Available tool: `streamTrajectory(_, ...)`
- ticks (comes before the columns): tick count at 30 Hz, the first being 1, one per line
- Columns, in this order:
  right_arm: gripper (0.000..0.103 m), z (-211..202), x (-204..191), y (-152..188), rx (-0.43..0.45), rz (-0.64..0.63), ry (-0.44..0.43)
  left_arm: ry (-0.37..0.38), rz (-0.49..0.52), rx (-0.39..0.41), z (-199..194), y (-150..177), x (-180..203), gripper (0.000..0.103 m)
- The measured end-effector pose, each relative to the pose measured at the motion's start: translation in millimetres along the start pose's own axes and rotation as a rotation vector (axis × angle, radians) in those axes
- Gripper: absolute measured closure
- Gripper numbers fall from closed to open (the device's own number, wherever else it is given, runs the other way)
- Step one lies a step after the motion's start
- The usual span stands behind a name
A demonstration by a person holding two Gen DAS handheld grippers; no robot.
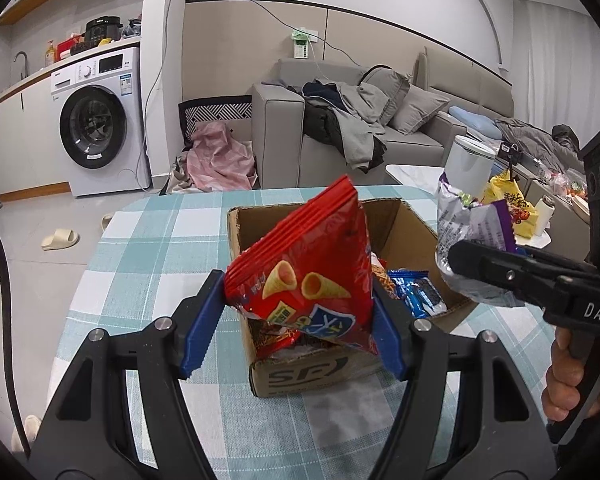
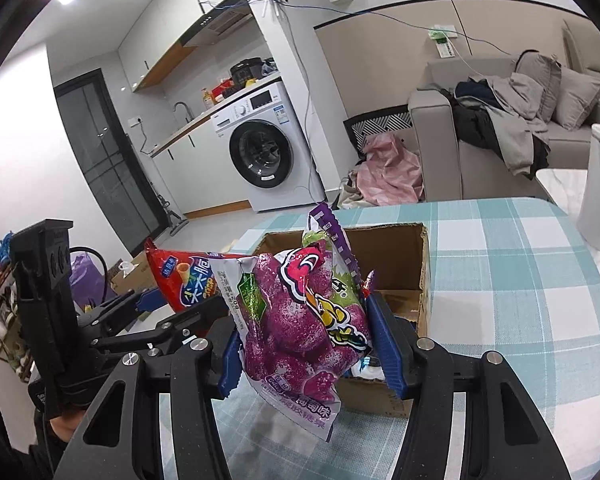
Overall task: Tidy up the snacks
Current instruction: 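Lift both held packs and carry them over the cardboard box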
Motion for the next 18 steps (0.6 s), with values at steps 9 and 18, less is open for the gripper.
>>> streamTrajectory(9,0.049,29,5,-10,-0.004,0.039,0.013,-0.016,-0.015,-0.010,24,-4,-13,0.038)
streamTrajectory(18,0.064,44,3,-5,-0.008,-0.035,0.054,-0.018,-0.011,-0.040,49,2,-20,0.037)
Point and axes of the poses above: each gripper's, at about its wrist camera, not at the fingertips, and z roughly the way its jaws point, x to its right, y to its underside, the point moved 4 cm from there along z, roughly the way its jaws point, and after that the axes turned 15 degrees about y, right-handed, at the moved point
